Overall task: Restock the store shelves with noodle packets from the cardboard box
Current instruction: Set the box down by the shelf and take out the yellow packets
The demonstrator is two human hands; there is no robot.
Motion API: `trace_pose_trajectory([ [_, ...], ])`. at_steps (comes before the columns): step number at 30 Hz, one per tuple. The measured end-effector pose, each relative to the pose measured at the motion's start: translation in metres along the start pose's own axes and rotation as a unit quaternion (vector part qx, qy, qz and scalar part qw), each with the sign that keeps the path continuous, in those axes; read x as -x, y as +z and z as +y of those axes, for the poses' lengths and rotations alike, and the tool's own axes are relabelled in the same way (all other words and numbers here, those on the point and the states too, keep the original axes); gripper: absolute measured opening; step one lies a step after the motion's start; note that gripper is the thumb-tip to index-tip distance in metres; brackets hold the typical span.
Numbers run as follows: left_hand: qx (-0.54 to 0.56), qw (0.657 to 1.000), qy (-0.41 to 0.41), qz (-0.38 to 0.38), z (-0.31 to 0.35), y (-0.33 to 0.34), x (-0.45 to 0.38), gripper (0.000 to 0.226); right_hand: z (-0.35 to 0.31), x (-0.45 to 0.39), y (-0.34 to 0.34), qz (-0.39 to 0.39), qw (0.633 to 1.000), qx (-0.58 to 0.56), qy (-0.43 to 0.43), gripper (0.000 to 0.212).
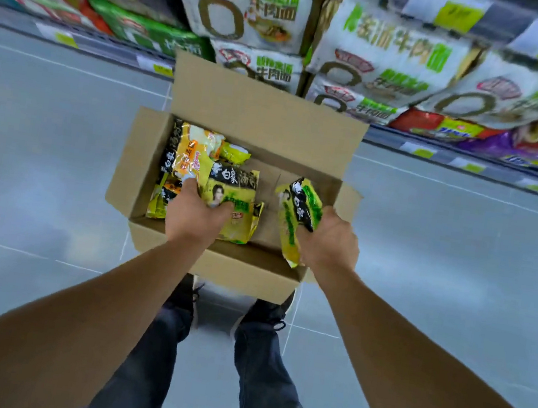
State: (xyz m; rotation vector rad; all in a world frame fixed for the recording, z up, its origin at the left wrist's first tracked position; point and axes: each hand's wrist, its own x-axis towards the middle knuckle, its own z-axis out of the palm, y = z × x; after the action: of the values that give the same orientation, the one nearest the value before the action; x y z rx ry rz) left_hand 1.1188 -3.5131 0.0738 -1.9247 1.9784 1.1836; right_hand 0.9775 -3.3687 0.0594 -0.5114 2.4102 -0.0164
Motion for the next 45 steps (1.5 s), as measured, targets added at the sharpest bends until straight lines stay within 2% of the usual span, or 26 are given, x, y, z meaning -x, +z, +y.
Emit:
trace_pose_trajectory([
  [6, 0.033, 0.999, 0.022, 0.001, 0.060, -0.089, 0.093, 0.041, -0.008, 0.100, -0.105, 0.057, 0.995, -0.071, 0.029, 0.036],
  [9, 0.056, 0.997, 0.049, -0.017, 0.076, -0.128, 0.132, 0.037, -0.003, 0.145, -0.144, 0.086, 0.990, -0.103, 0.045, 0.034],
  [13, 0.073, 0.989, 0.121, -0.045, 0.093, -0.182, 0.184, 0.033, 0.000, 0.207, -0.197, 0.125, 0.981, -0.137, 0.058, 0.031],
  [19, 0.025, 0.973, 0.221, -0.062, 0.133, -0.254, 0.255, 0.034, 0.001, 0.283, -0.263, 0.181, 0.967, -0.172, 0.052, 0.028],
  [24, 0.044, 0.948, 0.309, -0.071, 0.174, -0.284, 0.309, 0.058, 0.022, 0.336, -0.319, 0.242, 0.952, -0.181, 0.039, 0.034],
  [29, 0.027, 0.933, 0.353, -0.063, 0.220, -0.281, 0.356, 0.047, 0.061, 0.371, -0.368, 0.300, 0.935, -0.186, 0.041, 0.036],
  [33, 0.043, 0.910, 0.407, -0.073, 0.262, -0.257, 0.408, 0.041, 0.118, 0.396, -0.405, 0.344, 0.918, -0.191, 0.046, 0.036],
  [36, 0.052, 0.902, 0.422, -0.078, 0.296, -0.220, 0.451, 0.063, 0.183, 0.413, -0.435, 0.379, 0.905, -0.186, 0.060, 0.035],
  [37, 0.058, 0.900, 0.424, -0.082, 0.303, -0.212, 0.457, 0.058, 0.198, 0.416, -0.442, 0.384, 0.903, -0.183, 0.054, 0.032],
  [39, 0.080, 0.895, 0.431, -0.087, 0.326, -0.183, 0.489, 0.032, 0.249, 0.426, -0.462, 0.398, 0.896, -0.190, 0.049, 0.026],
  [40, 0.090, 0.894, 0.429, -0.094, 0.333, -0.174, 0.495, 0.028, 0.263, 0.428, -0.469, 0.401, 0.896, -0.185, 0.045, 0.025],
  [45, 0.162, 0.864, 0.462, -0.117, 0.386, -0.099, 0.581, 0.043, 0.382, 0.440, -0.507, 0.431, 0.885, -0.166, 0.063, 0.028],
])
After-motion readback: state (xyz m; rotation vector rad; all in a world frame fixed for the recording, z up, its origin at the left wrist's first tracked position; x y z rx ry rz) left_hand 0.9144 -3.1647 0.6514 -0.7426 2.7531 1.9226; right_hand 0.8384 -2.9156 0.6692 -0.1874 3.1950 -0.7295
